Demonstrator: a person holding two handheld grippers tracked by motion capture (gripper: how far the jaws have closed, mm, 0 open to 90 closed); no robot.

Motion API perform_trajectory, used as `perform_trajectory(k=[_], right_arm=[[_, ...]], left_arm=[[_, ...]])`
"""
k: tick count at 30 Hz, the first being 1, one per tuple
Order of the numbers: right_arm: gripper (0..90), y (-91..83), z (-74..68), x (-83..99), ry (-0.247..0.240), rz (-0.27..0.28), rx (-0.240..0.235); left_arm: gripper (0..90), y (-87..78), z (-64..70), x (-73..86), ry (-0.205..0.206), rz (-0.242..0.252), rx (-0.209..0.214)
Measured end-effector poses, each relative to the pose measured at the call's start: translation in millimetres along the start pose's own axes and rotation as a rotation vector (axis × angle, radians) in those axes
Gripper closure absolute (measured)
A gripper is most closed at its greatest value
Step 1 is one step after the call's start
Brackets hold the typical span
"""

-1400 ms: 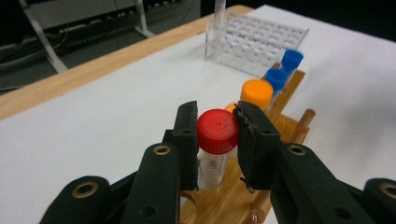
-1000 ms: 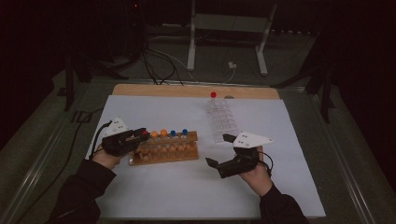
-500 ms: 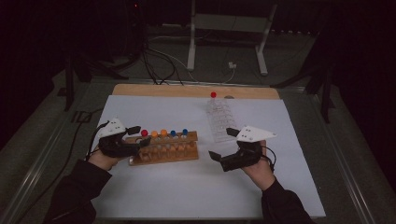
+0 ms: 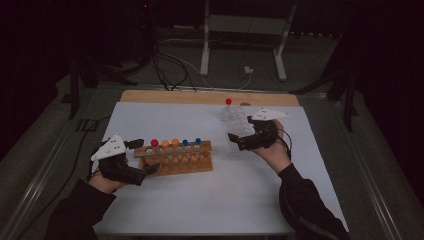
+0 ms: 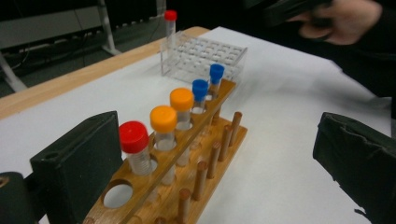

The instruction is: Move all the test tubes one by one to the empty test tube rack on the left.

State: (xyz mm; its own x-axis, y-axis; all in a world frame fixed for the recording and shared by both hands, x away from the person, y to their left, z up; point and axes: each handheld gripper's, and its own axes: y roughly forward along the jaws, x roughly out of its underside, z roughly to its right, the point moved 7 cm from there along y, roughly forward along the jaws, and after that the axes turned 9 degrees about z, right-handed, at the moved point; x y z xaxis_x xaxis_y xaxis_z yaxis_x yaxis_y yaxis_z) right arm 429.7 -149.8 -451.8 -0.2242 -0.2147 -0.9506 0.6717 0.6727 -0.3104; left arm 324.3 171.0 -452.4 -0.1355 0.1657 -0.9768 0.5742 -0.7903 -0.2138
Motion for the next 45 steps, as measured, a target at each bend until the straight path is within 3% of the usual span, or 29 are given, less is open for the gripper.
perform_trajectory(k=[4, 6, 10, 13, 17, 22, 28, 34, 38, 45], right_arm=[[7.3, 20.9, 17.0, 1.6, 0.017, -0.046, 0.024], [16.3, 32.1, 27.3, -0.1, 0.026, -0.053, 0.044], [26.1, 50.7, 42.7, 0.0, 0.051, -0.092, 0.065], [35.8, 65.5, 55.4, 3.0, 0.091, -0.113, 0.078], [47.4, 79.8, 66.5, 6.1, 0.060, -0.140, 0.101], [52.9, 95.6, 71.0, 4.2, 0.036, -0.178, 0.129], [62.9, 110.6, 77.1, 8.7, 0.082, -0.231, 0.159], [71.7, 116.9, 78.3, 12.0, 0.117, -0.228, 0.164], [73.2, 118.7, 77.3, 12.0, 0.112, -0.219, 0.163], [74.8, 118.4, 76.0, 10.3, 0.058, -0.214, 0.174]], left_arm=[[2.1, -2.0, -1.5, -0.9, -0.002, 0.013, -0.013], [2.1, -3.7, -2.9, -1.0, -0.011, 0.019, -0.016], [2.1, -5.1, -4.4, -1.3, -0.019, 0.025, -0.020], [2.1, -5.4, -4.8, -1.8, -0.018, 0.028, -0.024], [2.1, -6.0, -6.5, -3.1, -0.020, 0.041, -0.038], [2.2, -6.7, -7.3, -3.9, -0.019, 0.043, -0.039], [2.2, -6.8, -7.3, -4.0, -0.016, 0.042, -0.036], [2.2, -6.3, -7.5, -2.9, -0.016, 0.040, -0.037], [2.2, -5.6, -7.6, -2.1, -0.015, 0.037, -0.036], [2.2, -4.5, -8.2, -1.2, -0.021, 0.039, -0.035]])
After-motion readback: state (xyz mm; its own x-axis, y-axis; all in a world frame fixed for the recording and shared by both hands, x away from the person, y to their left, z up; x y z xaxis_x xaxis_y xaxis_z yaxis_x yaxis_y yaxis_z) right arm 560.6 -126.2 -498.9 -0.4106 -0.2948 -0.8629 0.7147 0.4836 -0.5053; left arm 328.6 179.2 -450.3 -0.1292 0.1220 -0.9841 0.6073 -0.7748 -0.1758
